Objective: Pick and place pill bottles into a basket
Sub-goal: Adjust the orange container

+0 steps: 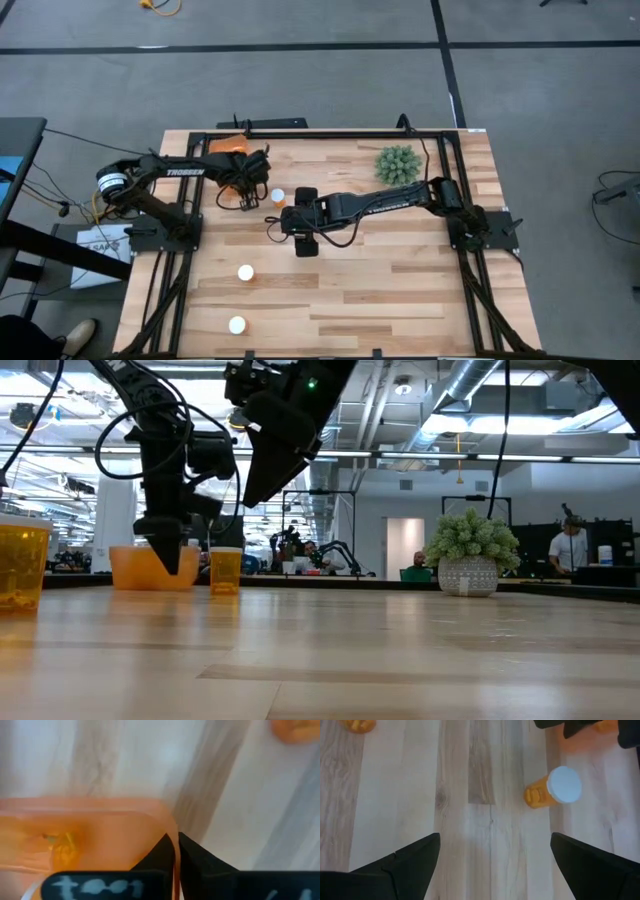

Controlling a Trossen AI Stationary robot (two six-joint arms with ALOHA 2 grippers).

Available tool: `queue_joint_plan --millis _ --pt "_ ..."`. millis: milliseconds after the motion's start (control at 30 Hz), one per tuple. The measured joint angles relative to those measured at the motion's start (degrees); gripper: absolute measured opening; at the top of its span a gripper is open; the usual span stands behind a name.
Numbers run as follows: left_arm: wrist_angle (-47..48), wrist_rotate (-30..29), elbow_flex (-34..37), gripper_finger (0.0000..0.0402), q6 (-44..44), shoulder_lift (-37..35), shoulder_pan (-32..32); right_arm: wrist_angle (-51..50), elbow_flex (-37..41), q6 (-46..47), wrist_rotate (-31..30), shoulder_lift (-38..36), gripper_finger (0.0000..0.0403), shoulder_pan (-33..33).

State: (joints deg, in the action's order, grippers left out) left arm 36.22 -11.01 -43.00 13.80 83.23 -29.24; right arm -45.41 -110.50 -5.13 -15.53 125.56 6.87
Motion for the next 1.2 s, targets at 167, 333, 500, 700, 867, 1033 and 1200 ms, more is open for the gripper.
queue_joint_plan --millis 167,333,500,700,867,1033,1200 --pt "-1.1 1.3 -0.7 0.0 0.0 0.0 2.3 -0.3 0.0 -0.4 0.0 0.0 0.0372 -0.3" --pt "-1.2 4.5 -4.3 0.0 -0.1 0.0 4.5 -0.9 0.0 -0.4 0.0 0.0 0.0372 -0.3" --pt "-1.1 4.7 -8.6 0.0 0.3 0.0 6.2 -1.4 0.1 -0.4 0.0 -0.4 0.0372 -0.2" --pt "-1.0 4.5 -10.7 0.0 1.5 0.0 6.4 -2.2 0.2 0.1 0.0 -1.6 0.0372 -0.2" --pt "-0.8 3.1 -10.4 0.0 2.6 0.0 5.7 -2.1 0.0 0.2 -0.2 -2.5 0.0372 -0.2" --pt "-0.9 3.0 -10.4 0.0 3.1 0.0 4.7 -2.4 0.0 0.2 -1.2 -2.6 0.0372 -0.2" --pt "-1.0 4.3 -10.4 0.0 3.5 0.0 4.4 -2.5 0.0 0.1 -1.1 -2.6 0.0372 -0.2"
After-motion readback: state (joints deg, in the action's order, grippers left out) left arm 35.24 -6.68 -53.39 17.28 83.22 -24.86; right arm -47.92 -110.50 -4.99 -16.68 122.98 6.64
